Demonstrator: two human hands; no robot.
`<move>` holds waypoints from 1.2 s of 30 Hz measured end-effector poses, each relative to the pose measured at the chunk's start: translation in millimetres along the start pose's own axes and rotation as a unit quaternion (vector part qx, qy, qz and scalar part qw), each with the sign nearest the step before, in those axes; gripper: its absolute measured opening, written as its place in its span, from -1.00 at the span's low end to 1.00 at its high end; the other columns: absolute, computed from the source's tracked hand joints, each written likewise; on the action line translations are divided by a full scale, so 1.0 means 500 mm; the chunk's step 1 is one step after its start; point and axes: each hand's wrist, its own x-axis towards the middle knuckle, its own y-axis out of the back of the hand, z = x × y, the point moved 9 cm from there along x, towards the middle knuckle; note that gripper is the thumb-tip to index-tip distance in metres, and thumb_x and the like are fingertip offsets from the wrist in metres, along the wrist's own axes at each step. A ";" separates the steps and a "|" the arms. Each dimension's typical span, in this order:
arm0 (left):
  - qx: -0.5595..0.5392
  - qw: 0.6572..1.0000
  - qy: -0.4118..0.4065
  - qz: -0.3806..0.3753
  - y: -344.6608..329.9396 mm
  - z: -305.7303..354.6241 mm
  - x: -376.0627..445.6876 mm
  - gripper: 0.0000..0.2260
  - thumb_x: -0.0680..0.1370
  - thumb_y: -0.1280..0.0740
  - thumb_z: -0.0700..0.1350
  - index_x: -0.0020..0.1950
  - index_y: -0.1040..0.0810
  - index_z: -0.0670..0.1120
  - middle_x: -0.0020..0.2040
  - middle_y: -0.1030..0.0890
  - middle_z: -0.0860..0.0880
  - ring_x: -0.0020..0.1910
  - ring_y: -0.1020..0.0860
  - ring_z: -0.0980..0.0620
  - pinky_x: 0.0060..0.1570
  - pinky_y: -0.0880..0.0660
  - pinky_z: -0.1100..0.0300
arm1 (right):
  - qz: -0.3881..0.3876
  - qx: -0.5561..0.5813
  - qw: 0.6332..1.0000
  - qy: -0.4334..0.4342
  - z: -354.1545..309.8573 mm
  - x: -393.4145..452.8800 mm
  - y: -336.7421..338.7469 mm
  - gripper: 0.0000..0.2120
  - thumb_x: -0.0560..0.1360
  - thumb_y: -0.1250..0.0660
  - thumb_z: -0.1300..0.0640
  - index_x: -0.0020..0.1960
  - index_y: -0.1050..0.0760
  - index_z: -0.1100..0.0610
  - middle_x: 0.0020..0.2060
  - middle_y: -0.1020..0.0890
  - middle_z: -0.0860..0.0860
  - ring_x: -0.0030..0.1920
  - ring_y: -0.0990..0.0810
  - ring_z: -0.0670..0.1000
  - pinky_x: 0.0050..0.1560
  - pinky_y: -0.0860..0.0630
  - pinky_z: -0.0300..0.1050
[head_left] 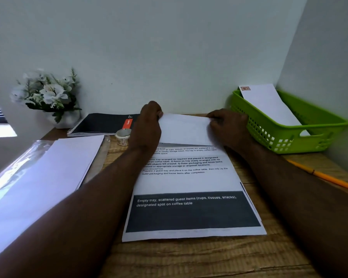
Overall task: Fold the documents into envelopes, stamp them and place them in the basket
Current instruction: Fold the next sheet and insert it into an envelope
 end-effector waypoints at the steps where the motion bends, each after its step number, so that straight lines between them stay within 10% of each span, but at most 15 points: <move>1: 0.001 1.000 0.007 0.009 0.007 -0.003 0.001 -0.83 0.49 -0.11 -0.35 -0.15 -0.33 -0.07 -0.17 -0.44 -0.08 -0.22 -0.35 0.00 -0.21 -0.25 0.16 | 0.004 -0.015 1.000 -0.010 0.016 0.002 0.003 -0.73 0.46 -0.22 0.11 0.06 -0.64 0.00 0.06 -0.67 -0.05 0.17 -0.56 -0.01 0.17 -0.14 -0.14; 8: 0.183 0.981 0.044 -0.054 -0.014 -0.045 -0.004 -0.87 0.49 -0.18 -0.30 -0.07 -0.48 -0.13 -0.14 -0.56 -0.12 -0.14 -0.49 -0.14 -0.23 -0.28 0.09 | 0.038 -0.012 0.999 0.019 0.007 -0.005 0.013 -0.70 0.47 -0.28 0.27 0.18 -0.59 0.23 0.08 -0.65 0.20 0.12 -0.59 0.19 0.19 -0.47 0.03; 12: 0.318 0.943 -0.032 -0.091 -0.052 0.004 -0.006 -0.71 0.45 -0.24 -0.27 0.15 -0.52 -0.12 0.05 -0.55 -0.14 0.04 -0.50 -0.21 -0.02 -0.40 -0.01 | -0.149 0.001 0.979 0.137 -0.090 -0.041 -0.092 -0.61 0.57 -0.22 0.20 0.39 -0.41 0.13 0.35 -0.48 0.09 0.38 -0.39 0.11 0.40 -0.25 -0.04; 15: 0.207 0.960 -0.038 -0.184 -0.109 0.031 -0.035 -0.61 0.51 -0.18 -0.26 0.34 -0.43 -0.15 0.27 -0.49 -0.16 0.26 -0.43 -0.16 0.23 -0.31 0.04 | -0.310 -0.062 0.942 0.115 -0.069 -0.062 -0.171 -0.57 0.63 -0.06 -0.03 0.48 -0.24 -0.02 0.47 -0.30 -0.04 0.47 -0.23 0.07 0.43 -0.19 0.10; 20: 0.192 0.911 0.022 -0.364 -0.197 -0.029 -0.082 -0.52 0.66 0.01 0.06 0.51 -0.21 -0.16 0.49 -0.29 -0.15 0.48 -0.24 -0.14 0.44 -0.18 -0.04 | -0.364 -0.126 0.919 0.082 -0.058 -0.070 -0.186 -0.53 0.64 0.13 -0.15 0.53 -0.01 -0.14 0.54 -0.09 -0.10 0.53 -0.05 0.03 0.48 0.04 0.20; 31: 0.237 0.859 0.101 -0.442 -0.181 -0.028 -0.099 -0.43 0.65 0.11 0.18 0.58 0.05 -0.09 0.59 0.05 -0.06 0.56 0.09 -0.11 0.49 0.13 -0.08 | -0.351 -0.177 0.919 0.023 -0.028 -0.074 -0.182 -0.49 0.55 0.18 -0.33 0.49 0.01 -0.31 0.53 -0.03 -0.20 0.54 0.03 0.09 0.41 0.09 0.39; 36: 0.223 0.943 0.027 -0.247 -0.023 0.015 -0.068 -0.59 0.63 -0.11 0.05 0.41 -0.37 -0.10 0.43 -0.37 -0.16 0.40 -0.34 -0.17 0.35 -0.31 -0.04 | -0.177 -0.171 0.963 0.114 -0.095 -0.054 -0.099 -0.49 0.59 0.10 -0.26 0.50 -0.12 -0.15 0.52 -0.17 -0.13 0.54 -0.02 -0.02 0.46 0.13 0.28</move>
